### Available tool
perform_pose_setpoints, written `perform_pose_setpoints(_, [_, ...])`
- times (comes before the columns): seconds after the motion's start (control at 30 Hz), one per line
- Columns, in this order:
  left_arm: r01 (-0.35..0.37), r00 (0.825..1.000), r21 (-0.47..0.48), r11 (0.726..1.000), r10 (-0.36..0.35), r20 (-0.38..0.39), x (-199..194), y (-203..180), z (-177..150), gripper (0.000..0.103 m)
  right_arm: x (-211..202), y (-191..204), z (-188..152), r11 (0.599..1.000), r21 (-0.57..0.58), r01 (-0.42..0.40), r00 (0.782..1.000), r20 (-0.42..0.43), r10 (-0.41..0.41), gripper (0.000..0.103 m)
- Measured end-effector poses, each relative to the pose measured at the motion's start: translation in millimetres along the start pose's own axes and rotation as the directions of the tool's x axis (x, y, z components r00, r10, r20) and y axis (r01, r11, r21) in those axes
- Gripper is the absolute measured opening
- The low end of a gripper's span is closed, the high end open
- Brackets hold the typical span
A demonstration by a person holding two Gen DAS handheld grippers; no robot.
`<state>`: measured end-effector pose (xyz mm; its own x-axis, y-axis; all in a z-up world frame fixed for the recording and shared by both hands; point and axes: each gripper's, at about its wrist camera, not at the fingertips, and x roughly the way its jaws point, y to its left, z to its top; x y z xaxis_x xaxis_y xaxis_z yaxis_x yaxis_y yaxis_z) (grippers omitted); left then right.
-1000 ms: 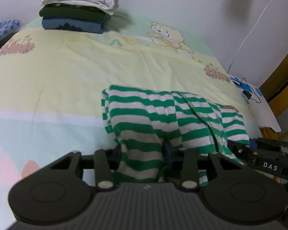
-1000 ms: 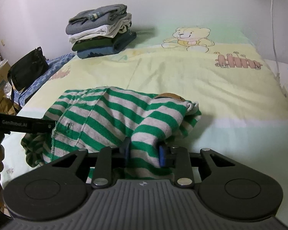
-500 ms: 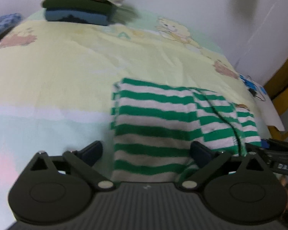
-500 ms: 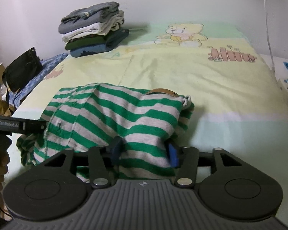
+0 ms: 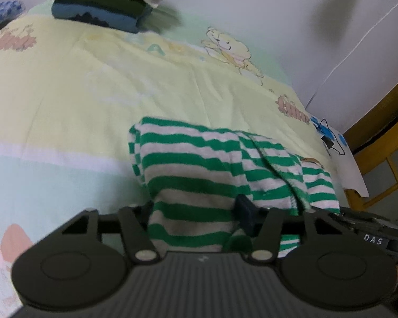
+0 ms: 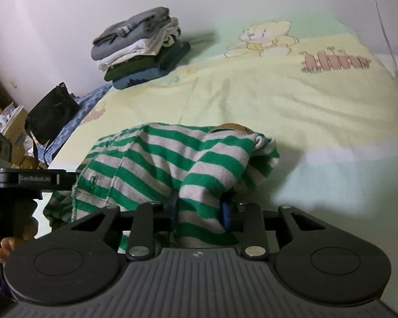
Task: Fold clothes
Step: 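Grasp the folded garment edge with the left gripper while the right gripper grasps it too, then lift the folded garment with both grippers toward the clothes stack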
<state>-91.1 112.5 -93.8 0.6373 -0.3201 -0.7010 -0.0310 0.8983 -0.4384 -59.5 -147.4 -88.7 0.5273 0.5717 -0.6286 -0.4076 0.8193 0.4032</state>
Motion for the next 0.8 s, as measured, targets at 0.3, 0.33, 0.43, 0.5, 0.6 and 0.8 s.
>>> perform_pose_setpoints(0.3, [-0.005,0.998,0.008,1.000,0.005,0.056,-21,-5,10,0.040,-15,8,17,0.999,-0.025,-0.031,0.999,0.042,0.032,0.029])
perform_pose_setpoints(0.33, [-0.006,0.998,0.011,1.000,0.006,0.064,-24,-5,12,0.039,-16,9,19,0.999,-0.028,-0.033,0.998,0.047,0.035,0.029])
perform_pose_setpoints(0.43, [-0.014,0.995,0.016,1.000,0.013,0.094,-32,-8,20,0.037,-19,13,27,0.998,-0.037,-0.043,0.997,0.068,0.045,0.029])
perform_pose_setpoints(0.5, [-0.028,0.993,0.031,0.999,0.024,0.114,-37,-10,28,0.037,-21,17,34,0.998,-0.049,-0.051,0.995,0.086,0.055,0.028])
perform_pose_setpoints(0.6, [-0.060,0.988,0.068,0.996,0.050,0.147,-46,-13,44,0.036,-19,25,47,0.995,-0.076,-0.057,0.992,0.110,0.065,0.028])
perform_pose_setpoints(0.8, [-0.101,0.970,0.092,0.991,0.078,0.232,-71,-3,93,0.036,-7,45,90,0.989,-0.101,-0.106,0.978,0.169,0.122,0.028])
